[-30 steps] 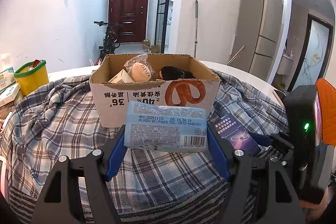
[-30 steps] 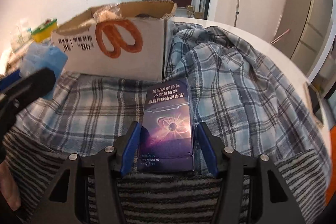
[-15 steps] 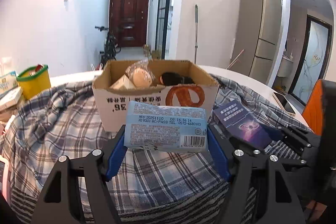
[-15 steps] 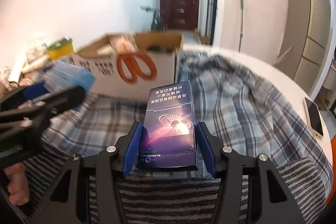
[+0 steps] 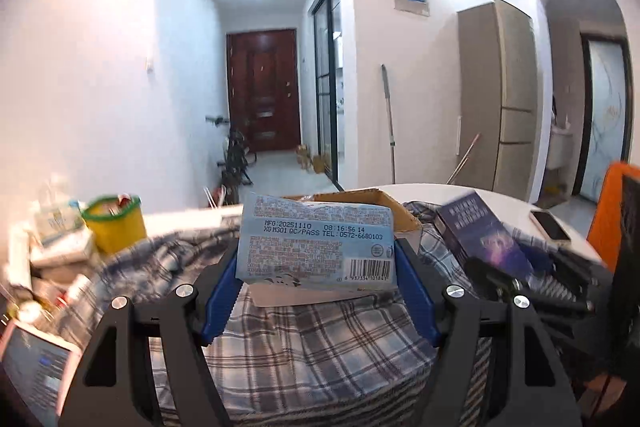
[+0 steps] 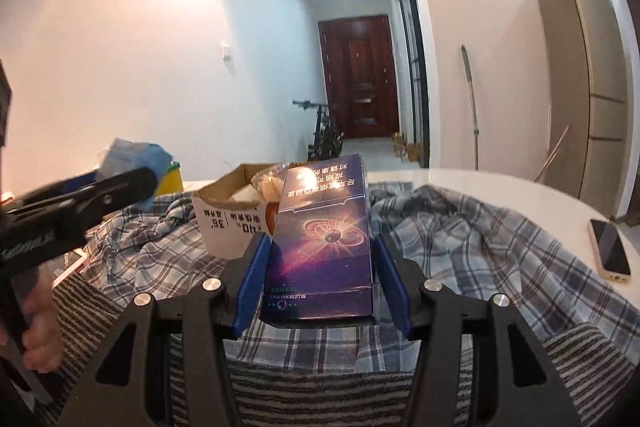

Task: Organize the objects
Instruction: 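Carry the blue pack and purple box up over the cardboard box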

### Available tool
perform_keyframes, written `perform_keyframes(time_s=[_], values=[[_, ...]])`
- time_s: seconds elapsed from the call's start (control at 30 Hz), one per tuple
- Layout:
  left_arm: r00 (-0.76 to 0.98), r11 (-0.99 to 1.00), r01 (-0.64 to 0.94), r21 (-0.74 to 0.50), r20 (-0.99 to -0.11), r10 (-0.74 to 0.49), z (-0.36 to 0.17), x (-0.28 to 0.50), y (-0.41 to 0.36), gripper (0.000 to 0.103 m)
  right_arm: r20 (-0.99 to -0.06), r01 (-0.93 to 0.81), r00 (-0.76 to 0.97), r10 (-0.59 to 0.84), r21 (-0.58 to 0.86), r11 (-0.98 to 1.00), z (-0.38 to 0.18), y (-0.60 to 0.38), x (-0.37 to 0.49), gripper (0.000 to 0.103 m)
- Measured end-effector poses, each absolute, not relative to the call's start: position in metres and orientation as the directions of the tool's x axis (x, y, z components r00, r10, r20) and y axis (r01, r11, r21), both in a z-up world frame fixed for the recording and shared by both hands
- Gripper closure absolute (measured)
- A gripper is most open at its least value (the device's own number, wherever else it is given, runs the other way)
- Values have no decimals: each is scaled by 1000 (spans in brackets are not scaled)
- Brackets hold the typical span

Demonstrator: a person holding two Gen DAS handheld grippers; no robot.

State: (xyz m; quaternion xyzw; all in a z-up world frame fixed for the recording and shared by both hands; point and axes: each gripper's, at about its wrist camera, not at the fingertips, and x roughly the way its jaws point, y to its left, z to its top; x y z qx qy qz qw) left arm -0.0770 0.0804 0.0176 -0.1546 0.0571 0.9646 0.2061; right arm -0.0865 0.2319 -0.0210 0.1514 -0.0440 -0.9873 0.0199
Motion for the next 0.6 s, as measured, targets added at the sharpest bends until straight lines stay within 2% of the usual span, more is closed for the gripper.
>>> perform_keyframes(time_s=[0.07,0.13,0.27,0.47,0.6], values=[[-834,-883,-470,9,-333,441,19,-63,76,29,-262,27,-964,-50,92,-995,-19,232,-80,50],[-832,-882,-471,-14,-326,449,19,-51,71,29,-245,54,-966,-80,110,-992,-19,236,-78,50],[-873,-908,-420,4,-276,402,18,-32,63,29,-206,65,-975,-87,110,-992,-15,235,-68,50],[-881,-917,-398,21,-289,375,16,-25,56,29,-169,83,-981,-95,76,-994,-5,226,-53,50],[-891,-921,-387,52,-278,358,19,-19,54,29,-177,103,-978,-113,69,-992,1,222,-46,50]])
